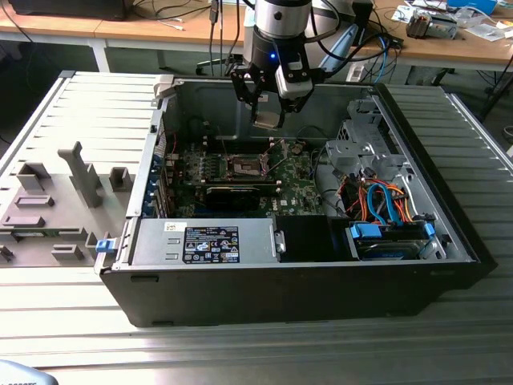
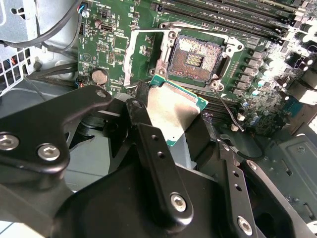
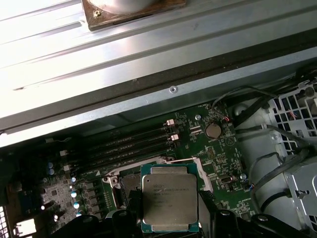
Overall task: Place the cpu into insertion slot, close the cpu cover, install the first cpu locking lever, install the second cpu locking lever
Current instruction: 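Place the cpu into insertion slot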
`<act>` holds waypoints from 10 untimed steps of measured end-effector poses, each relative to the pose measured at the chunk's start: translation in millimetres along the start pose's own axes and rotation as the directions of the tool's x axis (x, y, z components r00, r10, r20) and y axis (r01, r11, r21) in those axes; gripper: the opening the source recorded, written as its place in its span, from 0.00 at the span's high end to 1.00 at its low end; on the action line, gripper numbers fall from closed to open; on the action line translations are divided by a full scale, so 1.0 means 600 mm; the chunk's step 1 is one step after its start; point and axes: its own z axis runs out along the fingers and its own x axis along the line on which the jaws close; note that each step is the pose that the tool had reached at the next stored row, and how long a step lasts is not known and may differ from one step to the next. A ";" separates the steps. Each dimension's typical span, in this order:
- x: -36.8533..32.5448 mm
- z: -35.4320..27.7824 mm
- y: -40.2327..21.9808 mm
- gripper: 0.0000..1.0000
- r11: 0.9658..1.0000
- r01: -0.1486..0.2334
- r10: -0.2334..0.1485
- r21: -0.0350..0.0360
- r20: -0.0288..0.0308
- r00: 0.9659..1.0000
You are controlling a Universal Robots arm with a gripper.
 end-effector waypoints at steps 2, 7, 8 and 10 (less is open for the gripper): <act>0.000 0.000 0.000 0.45 1.000 -0.002 0.002 0.000 0.000 1.000; 0.000 0.000 0.000 0.45 1.000 -0.006 0.006 0.000 0.001 1.000; 0.000 0.000 0.000 0.45 1.000 -0.007 0.007 0.000 0.001 1.000; 0.000 0.000 0.000 0.45 1.000 -0.008 0.008 0.000 0.001 1.000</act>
